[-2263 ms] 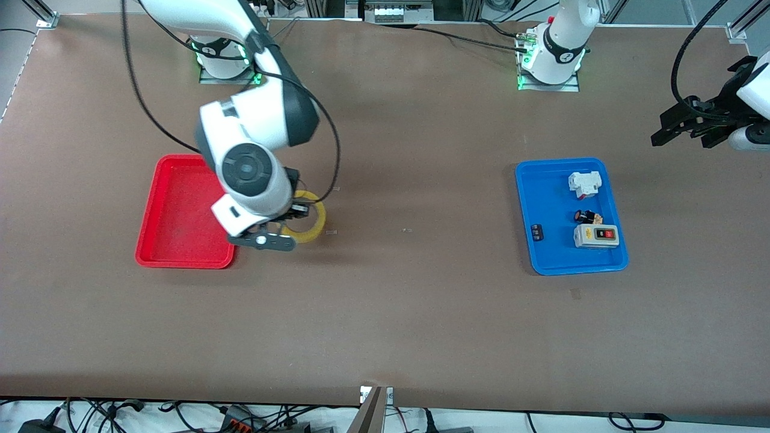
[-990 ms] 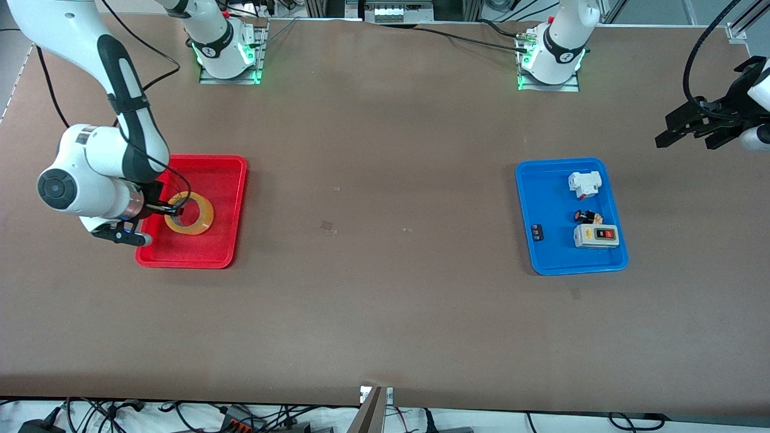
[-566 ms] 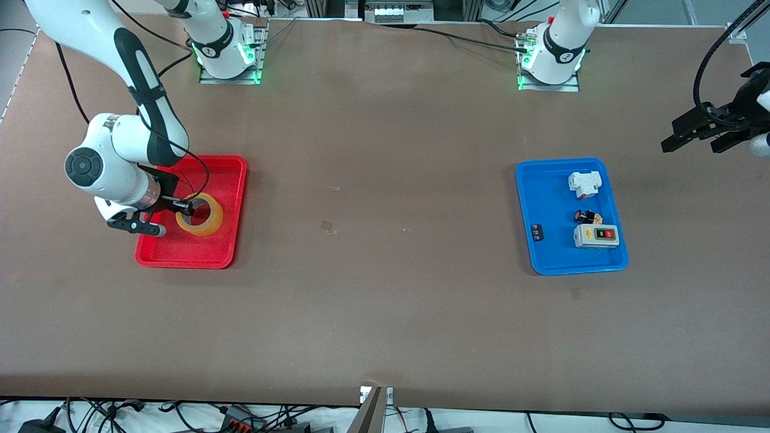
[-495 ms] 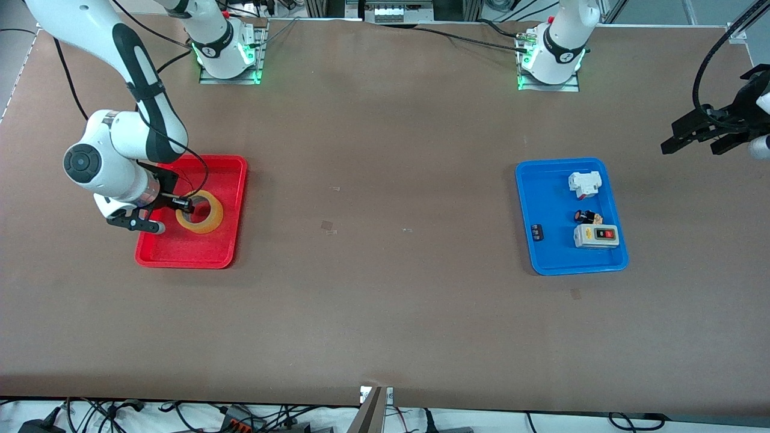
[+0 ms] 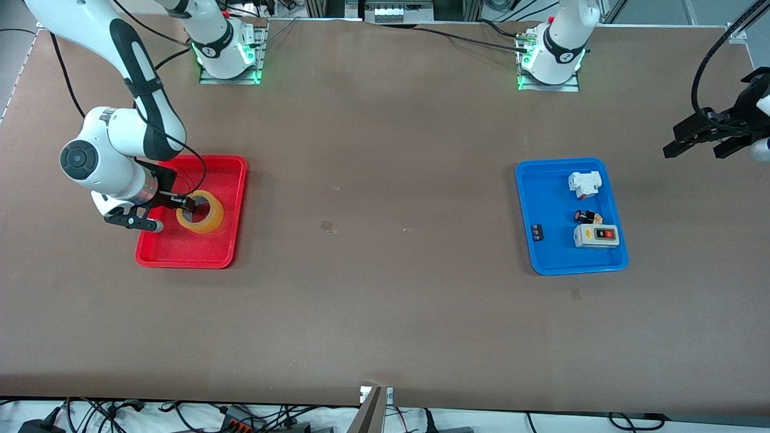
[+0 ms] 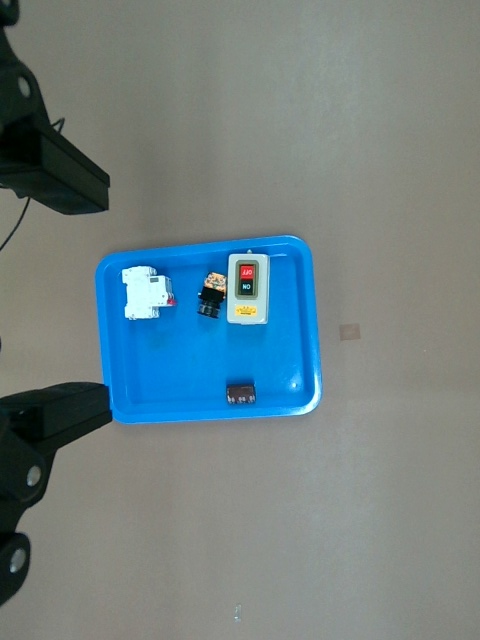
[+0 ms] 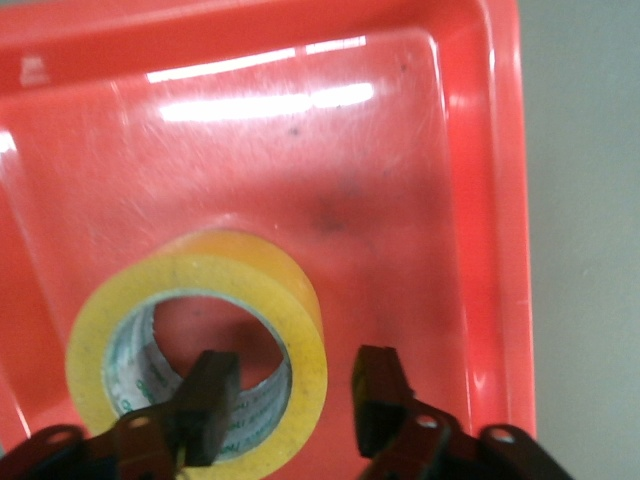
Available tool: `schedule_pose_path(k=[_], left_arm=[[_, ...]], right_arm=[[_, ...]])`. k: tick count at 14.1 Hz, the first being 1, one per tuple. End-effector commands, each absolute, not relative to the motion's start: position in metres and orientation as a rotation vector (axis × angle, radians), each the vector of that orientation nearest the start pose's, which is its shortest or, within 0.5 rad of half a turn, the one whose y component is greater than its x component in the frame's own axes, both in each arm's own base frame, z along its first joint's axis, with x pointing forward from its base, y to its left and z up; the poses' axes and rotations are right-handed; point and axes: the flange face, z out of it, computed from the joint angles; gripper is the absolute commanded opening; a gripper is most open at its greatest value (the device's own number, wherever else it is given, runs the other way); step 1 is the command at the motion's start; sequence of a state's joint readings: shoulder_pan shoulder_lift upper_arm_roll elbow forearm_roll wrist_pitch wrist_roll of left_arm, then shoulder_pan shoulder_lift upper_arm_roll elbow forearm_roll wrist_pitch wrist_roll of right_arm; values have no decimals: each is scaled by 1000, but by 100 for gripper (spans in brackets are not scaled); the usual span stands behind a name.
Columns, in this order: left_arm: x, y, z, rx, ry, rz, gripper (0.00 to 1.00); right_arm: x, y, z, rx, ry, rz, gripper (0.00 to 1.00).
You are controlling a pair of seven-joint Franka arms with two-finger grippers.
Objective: Place and move tape with both arms
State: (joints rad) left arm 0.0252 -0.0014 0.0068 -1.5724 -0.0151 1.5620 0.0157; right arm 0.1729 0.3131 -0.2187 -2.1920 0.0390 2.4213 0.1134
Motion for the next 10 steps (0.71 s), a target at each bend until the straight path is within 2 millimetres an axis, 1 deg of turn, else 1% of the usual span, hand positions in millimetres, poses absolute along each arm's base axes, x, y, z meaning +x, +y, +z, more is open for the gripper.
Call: schedule_pose_path(k=[1, 2, 3, 5, 7, 8, 10], left_arm=[[557, 18, 623, -3133, -5, 24, 100], [557, 18, 622, -3134, -3, 27, 100], [557, 18, 623, -3136, -2, 24, 100], [556, 18, 623, -3136, -3, 27, 100], [555, 17, 624, -3136, 0, 29, 100], [555, 17, 624, -3139, 0, 31, 100], [555, 17, 624, -3144, 0, 31, 100]], right_arm=[[573, -14, 288, -3158, 252, 90, 100], [589, -10, 316, -3157, 236, 110, 100], [601, -7, 341, -3160, 206, 153, 100], [620, 2, 401, -3164, 187, 212, 100], [637, 8, 463, -3167, 166, 140, 100], [641, 7, 493, -3164, 168, 113, 100], [639, 9, 531, -3156, 151, 120, 100]])
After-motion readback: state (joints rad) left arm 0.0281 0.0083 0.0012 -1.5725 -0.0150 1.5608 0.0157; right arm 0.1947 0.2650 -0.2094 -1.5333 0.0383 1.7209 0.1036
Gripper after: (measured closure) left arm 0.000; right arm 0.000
